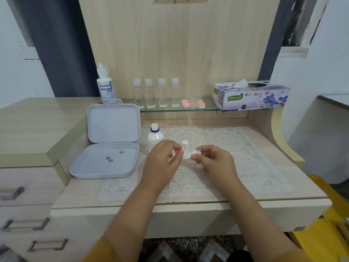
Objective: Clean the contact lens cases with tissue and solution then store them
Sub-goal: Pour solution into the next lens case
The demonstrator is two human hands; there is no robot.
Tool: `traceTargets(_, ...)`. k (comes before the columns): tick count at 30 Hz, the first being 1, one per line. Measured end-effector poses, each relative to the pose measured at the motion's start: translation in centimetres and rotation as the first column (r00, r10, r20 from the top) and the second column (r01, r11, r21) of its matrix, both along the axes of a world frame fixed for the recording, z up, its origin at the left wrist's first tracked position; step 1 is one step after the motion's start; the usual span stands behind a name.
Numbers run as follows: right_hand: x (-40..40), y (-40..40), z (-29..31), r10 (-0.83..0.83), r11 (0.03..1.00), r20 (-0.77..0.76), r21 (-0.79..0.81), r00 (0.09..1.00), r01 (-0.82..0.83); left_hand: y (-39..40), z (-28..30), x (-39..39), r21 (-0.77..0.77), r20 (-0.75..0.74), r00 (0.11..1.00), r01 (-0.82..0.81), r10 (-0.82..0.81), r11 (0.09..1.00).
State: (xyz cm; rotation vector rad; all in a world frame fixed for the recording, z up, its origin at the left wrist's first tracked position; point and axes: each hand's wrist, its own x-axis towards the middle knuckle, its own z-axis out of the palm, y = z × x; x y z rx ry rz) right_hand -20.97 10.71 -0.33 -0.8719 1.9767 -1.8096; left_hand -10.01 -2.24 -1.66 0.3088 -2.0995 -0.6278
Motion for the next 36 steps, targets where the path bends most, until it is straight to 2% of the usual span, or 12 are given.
traceTargets(17, -0.12, 0.05, -0.08, 0.015, 1.0, -0.009, 0.005, 1.0, -0.015, -0.34, -0.47, -0.32, -0.06, 0.097, 0.992, 0.086, -0.08, 0.995)
traceTargets(22, -0.13, 0.02, -0.09, 0.011, 1.0, -0.004, -0.009, 1.0, -0.011, -0.19, -0.35, -0.27, -0.06, 0.102, 0.994, 0.056, -0.049, 0.997)
traceTargets(31, -0.06, 0.1, -0.06, 0.017, 1.0, -0.002, -0.007, 1.0, -0.017, -0.01, 0.01, -0.04, -0.037, 0.112, 0.992, 0.054, -0.049, 0.998)
traceTargets(36, -0.1, 0.04, -0.12, 0.01, 1.0, 0.019, -0.015, 1.0, -0.01, 0.08, -0.03, 0.03, 0.064, 0.091, 0.995, 0.043, -0.049, 0.997)
